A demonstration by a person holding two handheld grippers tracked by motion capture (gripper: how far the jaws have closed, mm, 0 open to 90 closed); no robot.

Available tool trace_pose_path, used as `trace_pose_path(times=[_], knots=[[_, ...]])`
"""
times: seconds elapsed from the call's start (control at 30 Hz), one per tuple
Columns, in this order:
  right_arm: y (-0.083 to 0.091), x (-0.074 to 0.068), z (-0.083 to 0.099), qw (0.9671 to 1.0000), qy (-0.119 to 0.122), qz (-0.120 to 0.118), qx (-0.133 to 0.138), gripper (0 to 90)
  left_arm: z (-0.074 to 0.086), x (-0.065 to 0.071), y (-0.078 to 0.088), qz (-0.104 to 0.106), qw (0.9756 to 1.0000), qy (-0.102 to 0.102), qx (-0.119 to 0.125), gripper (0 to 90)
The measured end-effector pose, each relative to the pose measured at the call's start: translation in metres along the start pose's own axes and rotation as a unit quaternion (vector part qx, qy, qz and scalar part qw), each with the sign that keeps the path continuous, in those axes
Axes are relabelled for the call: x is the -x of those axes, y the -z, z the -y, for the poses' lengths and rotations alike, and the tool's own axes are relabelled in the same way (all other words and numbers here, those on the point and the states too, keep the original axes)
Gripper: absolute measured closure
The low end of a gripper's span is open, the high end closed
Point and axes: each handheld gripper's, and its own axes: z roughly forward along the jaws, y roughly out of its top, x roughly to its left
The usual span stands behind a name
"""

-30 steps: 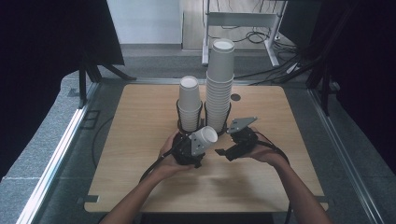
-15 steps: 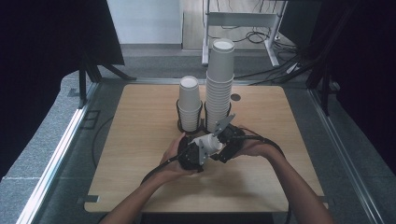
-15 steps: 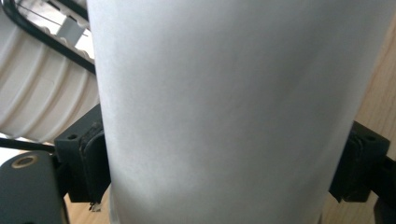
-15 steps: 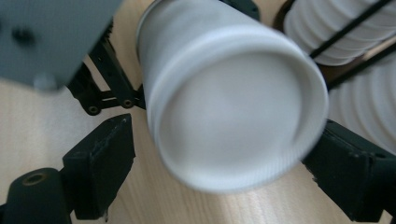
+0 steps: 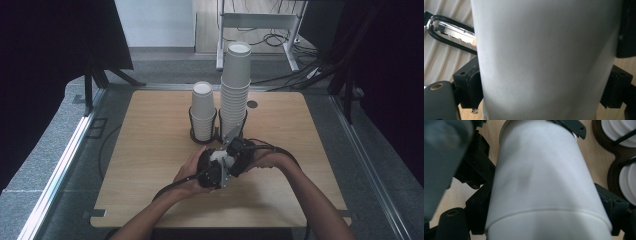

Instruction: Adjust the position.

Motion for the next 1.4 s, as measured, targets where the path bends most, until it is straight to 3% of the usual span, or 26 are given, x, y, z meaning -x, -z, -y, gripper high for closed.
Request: trace_pose_path(times=[0.07, 0.1, 0.17, 0.37, 0.47, 0.5, 0.53, 0.57, 0.8, 1.03, 1.23, 1.4], knots=[[-0.001, 0.001, 0.001, 1.0, -0.005, -0.003, 0.001, 17.9, 0.0, 0.0, 0.0, 0.005, 1.0, 0.0, -0.004, 12.1], [-0.001, 0.001, 0.002, 0.9999, -0.009, -0.005, 0.001, 18.1, 0.0, -0.003, 0.003, 0.01, 0.9995, -0.021, -0.022, 12.1], [-0.001, 0.002, 0.002, 0.9999, -0.01, -0.005, -0.001, 18.6, -0.001, -0.004, 0.003, 0.008, 0.999, -0.031, -0.032, 11.8], [-0.002, 0.004, 0.001, 0.9999, -0.009, -0.011, -0.006, 20.2, 0.001, -0.003, -0.001, 0.019, 0.9995, -0.002, -0.023, 8.3], [-0.004, 0.003, 0.002, 0.9999, -0.007, -0.008, -0.01, 20.4, 0.003, -0.004, -0.001, 0.027, 0.9993, 0.018, -0.019, 2.1], [-0.004, 0.004, 0.003, 0.9999, -0.008, -0.005, -0.008, 20.4, 0.003, -0.008, 0.001, 0.033, 0.9989, -0.001, -0.034, 0.1], [-0.004, 0.004, 0.004, 0.9999, -0.011, -0.007, -0.003, 20.4, 0.004, -0.007, 0.0, 0.033, 0.9991, 0.022, -0.016, 0.0], [-0.004, 0.005, 0.005, 0.9999, -0.014, -0.009, -0.001, 20.4, 0.005, -0.008, 0.003, 0.033, 0.999, 0.025, -0.018, 0.0], [-0.013, 0.006, 0.009, 0.9998, -0.021, -0.003, -0.007, 20.3, 0.009, -0.005, 0.006, 0.033, 0.9988, 0.03, -0.018, 0.0], [-0.013, 0.007, 0.014, 0.9991, -0.039, 0.002, 0.017, 20.4, 0.015, -0.008, 0.017, 0.022, 0.9989, 0.037, -0.015, 0.0], [-0.002, 0.009, 0.02, 0.9961, -0.061, 0.012, 0.063, 20.4, 0.022, -0.02, 0.035, 0.025, 0.9958, 0.087, 0.008, 0.0], [0.003, 0.009, 0.024, 0.9922, -0.083, 0.017, 0.092, 20.4, 0.029, -0.031, 0.042, 0.032, 0.9895, 0.139, 0.02, 0.0]])
